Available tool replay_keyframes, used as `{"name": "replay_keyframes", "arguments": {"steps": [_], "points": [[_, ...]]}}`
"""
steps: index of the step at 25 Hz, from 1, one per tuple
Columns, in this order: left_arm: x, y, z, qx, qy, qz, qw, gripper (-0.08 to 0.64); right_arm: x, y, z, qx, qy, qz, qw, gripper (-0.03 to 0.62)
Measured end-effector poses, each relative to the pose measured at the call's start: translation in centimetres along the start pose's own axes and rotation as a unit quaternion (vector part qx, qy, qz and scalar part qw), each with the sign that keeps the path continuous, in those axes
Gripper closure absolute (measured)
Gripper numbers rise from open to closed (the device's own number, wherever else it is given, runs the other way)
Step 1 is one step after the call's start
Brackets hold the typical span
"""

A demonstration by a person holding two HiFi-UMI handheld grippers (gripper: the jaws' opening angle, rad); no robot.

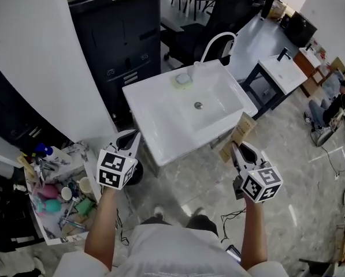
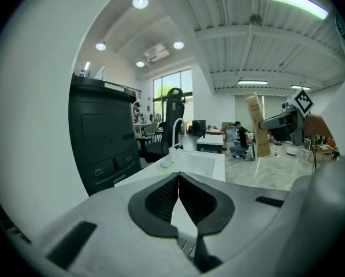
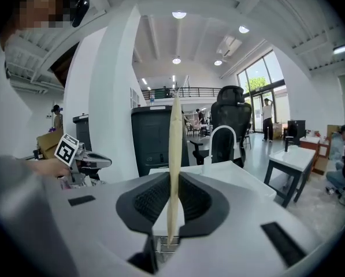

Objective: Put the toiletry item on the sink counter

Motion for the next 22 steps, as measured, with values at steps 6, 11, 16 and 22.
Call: {"name": "replay_keyframes", "arguments": {"steps": [6,11,16,22], "points": [[2.0,2.9,-2.2,-0.036,0.025,0.042,0.9982,0.549,7.2,-1.7,-1.2,0.049,0.026,0.058,0.997,0.552],[3.3,4.1,-2.4,-0.061,0.048,0.108,0.9912,0.549,16.2,-4.4,-2.1,0.090,0.074,0.158,0.981,0.552],[4.8,4.4,-2.3,-0.099,0.069,0.171,0.9779,0.549,24.4,-5.8,-3.2,0.131,0.132,0.261,0.947,0.552],[5.6,4.9,-4.1,-0.155,0.096,0.250,0.9510,0.549,32.3,-4.9,-7.6,0.128,0.222,0.335,0.907,0.552]]}}
Point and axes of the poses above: the fingertips, and each gripper's own axes: x forward along the fingers, y to its left, z out of its top, the point moved 5 cm from there along -x, backward along the fingers, and after that the axes turned 1 degree about y, right-handed, at the moved point
